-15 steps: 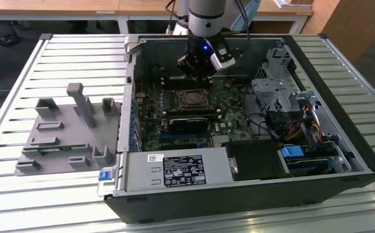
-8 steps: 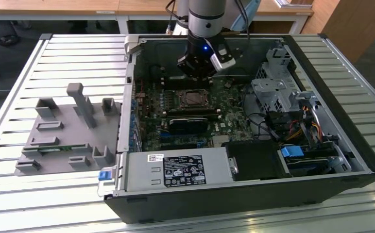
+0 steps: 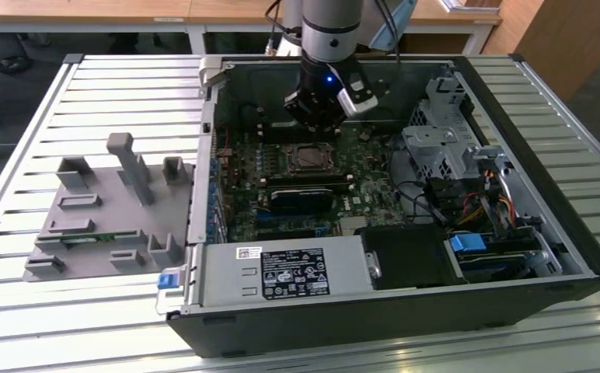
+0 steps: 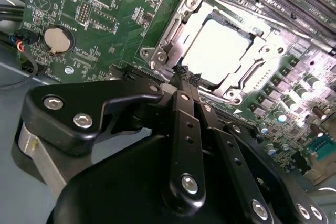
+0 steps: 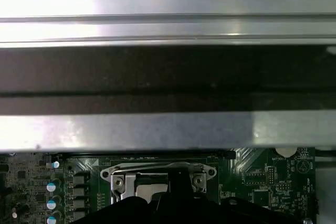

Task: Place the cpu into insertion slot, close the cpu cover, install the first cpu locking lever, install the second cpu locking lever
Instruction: 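Install the second cpu locking lever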

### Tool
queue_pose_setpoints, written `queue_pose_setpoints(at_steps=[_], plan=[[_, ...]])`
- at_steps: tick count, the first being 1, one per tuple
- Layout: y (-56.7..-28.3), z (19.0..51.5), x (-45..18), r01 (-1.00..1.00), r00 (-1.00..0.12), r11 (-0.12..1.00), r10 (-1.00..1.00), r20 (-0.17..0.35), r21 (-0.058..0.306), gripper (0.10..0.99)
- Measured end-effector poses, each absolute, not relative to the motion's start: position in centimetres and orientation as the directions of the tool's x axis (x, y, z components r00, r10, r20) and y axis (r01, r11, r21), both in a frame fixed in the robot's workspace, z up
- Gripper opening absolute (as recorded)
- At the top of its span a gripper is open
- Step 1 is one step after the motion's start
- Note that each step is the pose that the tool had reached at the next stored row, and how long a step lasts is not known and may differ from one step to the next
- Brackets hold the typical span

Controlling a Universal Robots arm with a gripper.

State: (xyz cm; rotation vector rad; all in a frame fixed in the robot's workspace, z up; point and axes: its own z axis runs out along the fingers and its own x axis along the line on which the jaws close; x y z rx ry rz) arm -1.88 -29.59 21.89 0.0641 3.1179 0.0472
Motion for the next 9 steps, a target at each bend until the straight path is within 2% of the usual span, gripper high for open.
queue_pose_setpoints(at_steps=[9], plan=[[-30.8, 22.1, -1.9, 0.041, -0.999, 0.999, 0.041, -0.021, 0.03, 0.106]])
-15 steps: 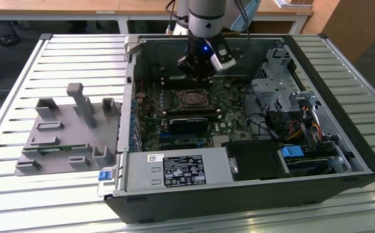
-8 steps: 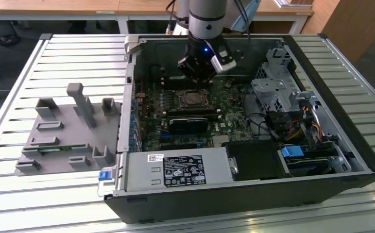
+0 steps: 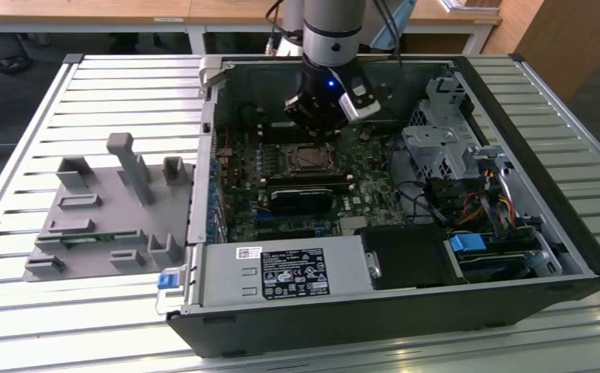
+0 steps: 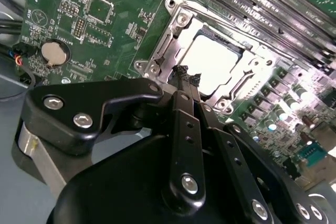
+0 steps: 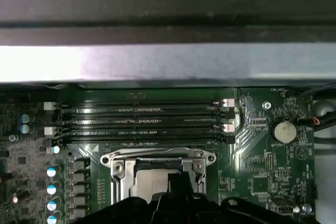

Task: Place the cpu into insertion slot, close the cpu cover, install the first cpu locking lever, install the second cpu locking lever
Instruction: 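Install the second cpu locking lever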

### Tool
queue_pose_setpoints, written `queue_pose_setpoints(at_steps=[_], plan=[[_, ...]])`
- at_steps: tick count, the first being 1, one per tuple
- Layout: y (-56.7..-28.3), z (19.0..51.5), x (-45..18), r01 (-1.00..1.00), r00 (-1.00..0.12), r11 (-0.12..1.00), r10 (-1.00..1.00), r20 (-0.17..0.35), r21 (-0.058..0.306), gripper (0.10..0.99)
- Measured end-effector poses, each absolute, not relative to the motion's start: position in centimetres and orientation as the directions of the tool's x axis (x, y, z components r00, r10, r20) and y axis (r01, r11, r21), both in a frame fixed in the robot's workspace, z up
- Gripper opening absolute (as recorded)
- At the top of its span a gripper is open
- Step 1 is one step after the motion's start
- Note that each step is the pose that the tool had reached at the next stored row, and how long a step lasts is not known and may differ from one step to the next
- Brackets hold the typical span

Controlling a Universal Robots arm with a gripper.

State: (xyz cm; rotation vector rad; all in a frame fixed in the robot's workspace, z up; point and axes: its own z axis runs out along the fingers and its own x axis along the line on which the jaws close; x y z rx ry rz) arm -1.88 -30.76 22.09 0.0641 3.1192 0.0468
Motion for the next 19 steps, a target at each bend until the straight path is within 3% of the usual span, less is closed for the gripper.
queue_pose_setpoints(at_steps=[8, 19], plan=[[-30.8, 24.2, -1.9, 0.041, -0.999, 0.999, 0.041, -0.015, 0.03, 0.106], [-32.6, 24.2, -1.9, 0.04, -0.999, 0.999, 0.04, -0.011, 0.03, 0.106]])
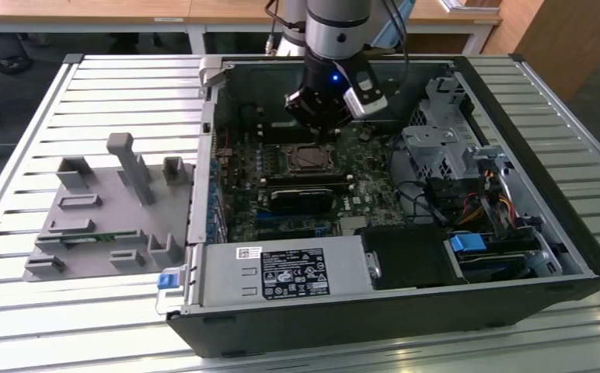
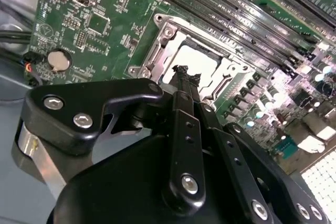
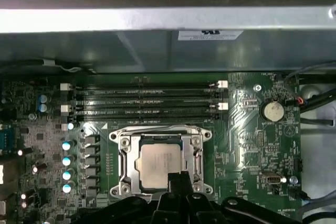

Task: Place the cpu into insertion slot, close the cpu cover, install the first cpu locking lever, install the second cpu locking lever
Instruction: 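Install the second cpu locking lever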

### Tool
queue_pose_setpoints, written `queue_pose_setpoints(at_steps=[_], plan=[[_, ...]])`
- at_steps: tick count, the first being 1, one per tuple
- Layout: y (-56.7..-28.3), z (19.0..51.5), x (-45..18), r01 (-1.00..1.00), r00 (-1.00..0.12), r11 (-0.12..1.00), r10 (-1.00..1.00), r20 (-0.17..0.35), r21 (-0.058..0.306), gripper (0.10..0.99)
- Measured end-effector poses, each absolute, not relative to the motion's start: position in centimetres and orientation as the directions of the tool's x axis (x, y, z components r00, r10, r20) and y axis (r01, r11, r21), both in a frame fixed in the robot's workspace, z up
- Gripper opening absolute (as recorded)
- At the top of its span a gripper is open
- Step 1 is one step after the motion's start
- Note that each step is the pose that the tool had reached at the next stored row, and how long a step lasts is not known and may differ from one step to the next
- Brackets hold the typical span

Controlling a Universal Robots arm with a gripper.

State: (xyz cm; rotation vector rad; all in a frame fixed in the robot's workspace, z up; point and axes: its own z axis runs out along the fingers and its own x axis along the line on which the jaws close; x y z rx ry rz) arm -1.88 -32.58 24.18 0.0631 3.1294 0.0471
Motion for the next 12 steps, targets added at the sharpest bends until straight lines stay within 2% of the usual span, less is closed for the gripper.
queue_pose_setpoints(at_steps=[12], plan=[[-34.7, 23.3, -1.9, 0.034, -0.999, 0.999, 0.034, -0.007, 0.041, 0.106]])
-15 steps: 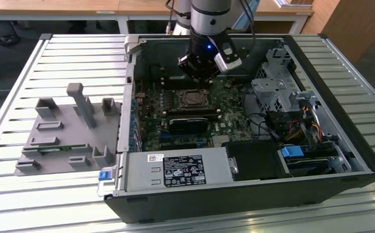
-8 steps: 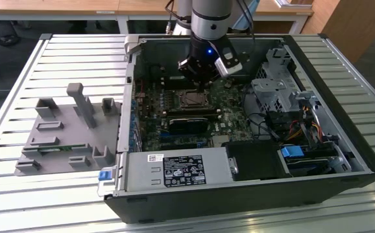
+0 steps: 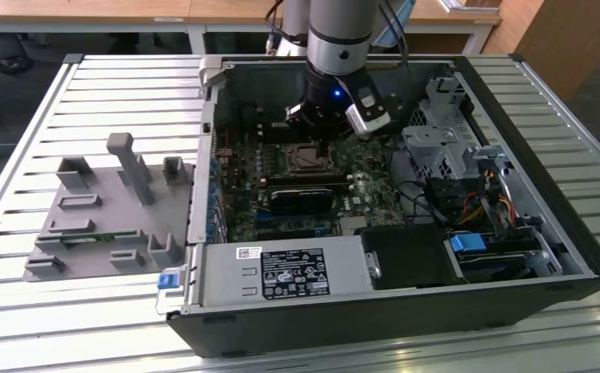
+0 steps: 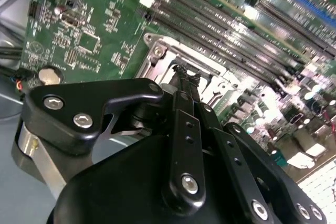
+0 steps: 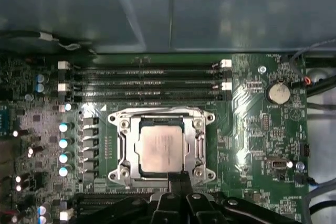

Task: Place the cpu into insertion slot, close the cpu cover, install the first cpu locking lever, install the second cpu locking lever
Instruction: 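Install the second cpu locking lever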

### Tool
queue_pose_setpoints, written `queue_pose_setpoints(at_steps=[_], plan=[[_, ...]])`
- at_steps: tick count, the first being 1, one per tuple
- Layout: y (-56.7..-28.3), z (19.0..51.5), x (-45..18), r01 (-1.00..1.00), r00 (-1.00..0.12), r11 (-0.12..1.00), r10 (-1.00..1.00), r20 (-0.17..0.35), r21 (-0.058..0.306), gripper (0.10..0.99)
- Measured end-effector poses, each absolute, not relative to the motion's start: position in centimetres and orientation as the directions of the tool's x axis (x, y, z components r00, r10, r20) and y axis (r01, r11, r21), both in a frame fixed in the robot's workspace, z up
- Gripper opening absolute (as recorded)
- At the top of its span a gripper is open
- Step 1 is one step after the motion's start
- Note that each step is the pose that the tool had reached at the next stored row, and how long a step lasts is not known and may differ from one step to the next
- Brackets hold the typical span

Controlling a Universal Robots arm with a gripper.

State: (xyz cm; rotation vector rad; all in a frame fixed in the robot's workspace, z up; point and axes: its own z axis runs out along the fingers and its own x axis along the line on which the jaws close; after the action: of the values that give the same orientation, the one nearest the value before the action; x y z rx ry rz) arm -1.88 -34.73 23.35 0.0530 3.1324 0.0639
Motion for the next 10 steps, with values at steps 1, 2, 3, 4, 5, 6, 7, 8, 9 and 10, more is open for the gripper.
queue_pose_setpoints(at_steps=[1, 2, 3, 4, 5, 6, 7, 8, 9, 10], plan=[[-34.9, 23.3, -1.9, 0.034, -0.999, 0.999, 0.034, -0.007, 0.042, 0.106], [-35.1, 23.3, -1.9, 0.034, -0.999, 0.999, 0.034, -0.007, 0.043, 0.106], [-35.3, 23.3, -1.9, 0.034, -0.999, 0.998, 0.034, -0.007, 0.044, 0.106], [-35.5, 23.3, -1.9, 0.034, -0.999, 0.998, 0.034, -0.007, 0.047, 0.106], [-35.7, 23.3, -1.9, 0.034, -0.999, 0.998, 0.034, -0.007, 0.053, 0.106], [-35.8, 23.2, -1.9, 0.034, -0.999, 0.998, 0.034, -0.007, 0.06, 0.106], [-35.9, 23.2, -1.9, 0.034, -0.999, 0.997, 0.034, -0.007, 0.066, 0.106], [-35.9, 23.2, -1.9, 0.034, -0.999, 0.997, 0.034, -0.007, 0.069, 0.106], [-36.0, 23.2, -1.9, 0.034, -0.999, 0.997, 0.034, -0.007, 0.069, 0.106], [-36.0, 23.2, -1.9, 0.034, -0.999, 0.997, 0.034, -0.006, 0.069, 0.106]])
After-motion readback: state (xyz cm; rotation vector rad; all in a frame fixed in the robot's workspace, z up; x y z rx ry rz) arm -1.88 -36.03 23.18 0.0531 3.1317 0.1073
